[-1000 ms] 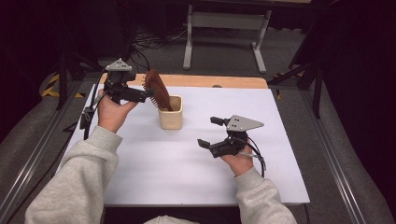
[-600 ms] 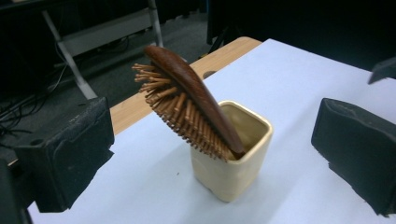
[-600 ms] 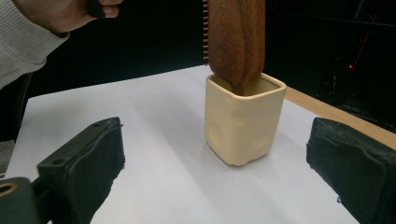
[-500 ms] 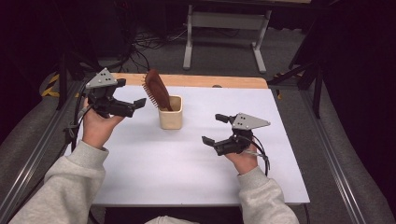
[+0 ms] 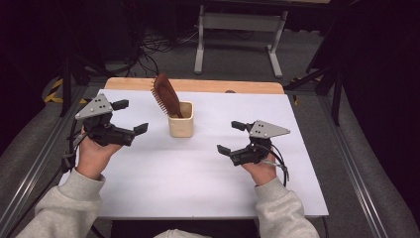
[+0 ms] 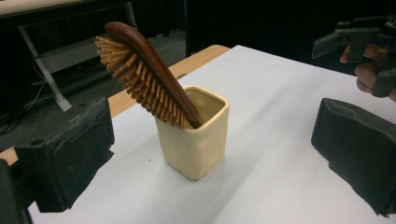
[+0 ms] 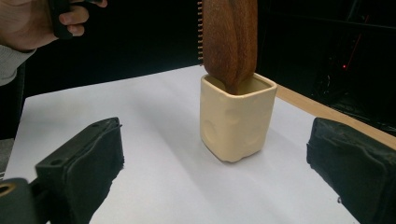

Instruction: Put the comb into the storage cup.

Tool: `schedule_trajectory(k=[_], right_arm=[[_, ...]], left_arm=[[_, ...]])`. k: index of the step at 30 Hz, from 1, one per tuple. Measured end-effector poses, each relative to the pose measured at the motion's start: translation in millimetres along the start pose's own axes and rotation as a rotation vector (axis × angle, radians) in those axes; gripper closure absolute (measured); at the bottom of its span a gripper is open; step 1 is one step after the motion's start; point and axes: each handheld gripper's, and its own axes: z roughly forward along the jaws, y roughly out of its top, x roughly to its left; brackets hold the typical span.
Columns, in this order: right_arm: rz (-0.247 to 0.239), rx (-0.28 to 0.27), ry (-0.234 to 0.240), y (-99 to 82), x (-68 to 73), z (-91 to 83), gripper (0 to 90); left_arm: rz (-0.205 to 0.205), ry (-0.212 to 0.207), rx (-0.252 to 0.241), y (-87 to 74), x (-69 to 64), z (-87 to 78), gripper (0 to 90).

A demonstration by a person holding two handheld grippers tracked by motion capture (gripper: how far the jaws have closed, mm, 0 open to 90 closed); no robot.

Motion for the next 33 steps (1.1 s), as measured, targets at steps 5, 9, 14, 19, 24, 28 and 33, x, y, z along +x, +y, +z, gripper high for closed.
schedule_trajectory(k=[5,9,14,19,24,28,33], right_arm=[[0.000,0.004,-0.003,-1.3,-0.2,-2.3,4.4],[0.003,0.009,-0.007,-2.9,-0.5,-3.8,4.4],[0.010,0.018,-0.013,-7.7,-0.3,-6.3,4.4],[0.013,0.028,-0.015,-13.0,0.2,-7.7,4.5],[0.016,0.038,-0.015,-19.6,0.7,-9.5,4.4],[0.018,0.047,-0.018,-23.5,0.7,-9.7,4.1],[0.017,0.046,-0.021,-28.2,1.4,-11.3,3.9]], left_arm=[[-0.017,-0.010,0.004,-21.9,-2.3,-3.2,0.4],[-0.032,-0.017,0.007,-36.2,-2.5,-3.8,0.3],[-0.059,-0.022,0.001,-57.6,0.9,-7.0,0.3],[-0.090,-0.028,-0.015,-77.2,5.6,-10.2,0.3],[-0.111,-0.028,-0.028,-92.7,8.9,-12.4,0.3],[-0.126,-0.036,-0.040,-104.4,11.0,-12.9,0.3],[-0.134,-0.042,-0.034,-119.1,10.5,-11.0,0.3]])
